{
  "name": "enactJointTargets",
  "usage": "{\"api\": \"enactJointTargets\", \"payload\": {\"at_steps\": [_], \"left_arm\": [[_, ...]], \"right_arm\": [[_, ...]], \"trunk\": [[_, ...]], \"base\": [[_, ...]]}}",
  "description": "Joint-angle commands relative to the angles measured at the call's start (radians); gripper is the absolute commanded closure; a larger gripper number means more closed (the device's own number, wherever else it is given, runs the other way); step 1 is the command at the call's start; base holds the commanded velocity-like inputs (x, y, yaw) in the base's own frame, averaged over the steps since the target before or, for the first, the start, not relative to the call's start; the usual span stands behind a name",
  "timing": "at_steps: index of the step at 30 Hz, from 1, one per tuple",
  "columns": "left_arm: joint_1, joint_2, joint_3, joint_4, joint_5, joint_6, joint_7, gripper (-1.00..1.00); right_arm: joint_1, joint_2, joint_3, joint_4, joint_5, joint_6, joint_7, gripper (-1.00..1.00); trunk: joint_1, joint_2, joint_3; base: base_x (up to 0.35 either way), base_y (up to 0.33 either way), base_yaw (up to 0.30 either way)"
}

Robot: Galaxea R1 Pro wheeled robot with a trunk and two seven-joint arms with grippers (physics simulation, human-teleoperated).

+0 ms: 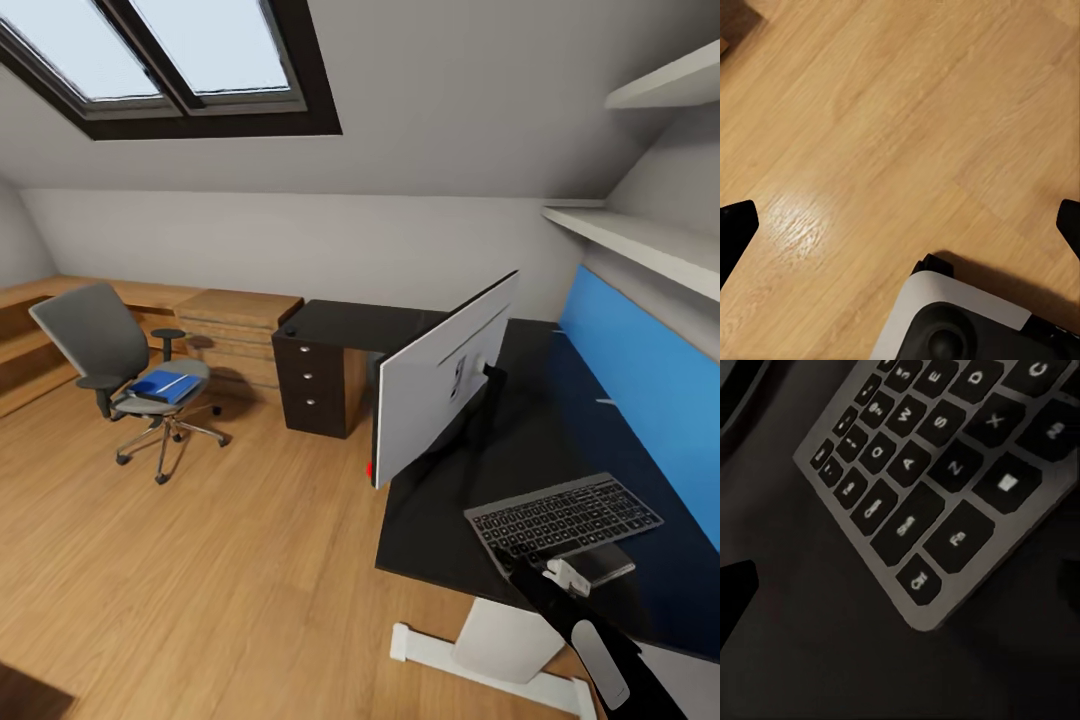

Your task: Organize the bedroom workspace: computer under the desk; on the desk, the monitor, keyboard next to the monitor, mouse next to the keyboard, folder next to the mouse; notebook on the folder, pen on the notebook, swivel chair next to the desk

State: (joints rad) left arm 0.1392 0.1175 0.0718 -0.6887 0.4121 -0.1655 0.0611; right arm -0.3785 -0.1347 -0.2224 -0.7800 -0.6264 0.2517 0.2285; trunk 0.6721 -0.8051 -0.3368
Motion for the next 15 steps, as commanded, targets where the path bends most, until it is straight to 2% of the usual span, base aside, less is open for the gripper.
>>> {"api": "enactJointTargets", "payload": {"at_steps": [1,8,15], "left_arm": [[0.000,0.001,-0.003,-0.002,0.008,-0.002,0.003,-1.00],[0.000,0.000,-0.003,-0.002,0.008,-0.001,0.003,-1.00],[0.000,-0.001,-0.003,-0.002,0.007,-0.002,0.003,-1.00]], "right_arm": [[0.000,0.001,-0.003,-0.001,-0.007,0.008,0.003,-1.00],[0.000,0.001,-0.003,-0.001,-0.007,0.008,0.003,-1.00],[0.000,0.001,-0.003,-0.001,-0.007,0.008,0.003,-1.00]], "trunk": [[0.000,-0.001,-0.001],[0.000,-0.001,-0.001],[0.000,-0.001,-0.001]], "base": [[0.053,0.052,0.000],[0.091,0.055,0.000],[0.203,0.003,0.000]]}}
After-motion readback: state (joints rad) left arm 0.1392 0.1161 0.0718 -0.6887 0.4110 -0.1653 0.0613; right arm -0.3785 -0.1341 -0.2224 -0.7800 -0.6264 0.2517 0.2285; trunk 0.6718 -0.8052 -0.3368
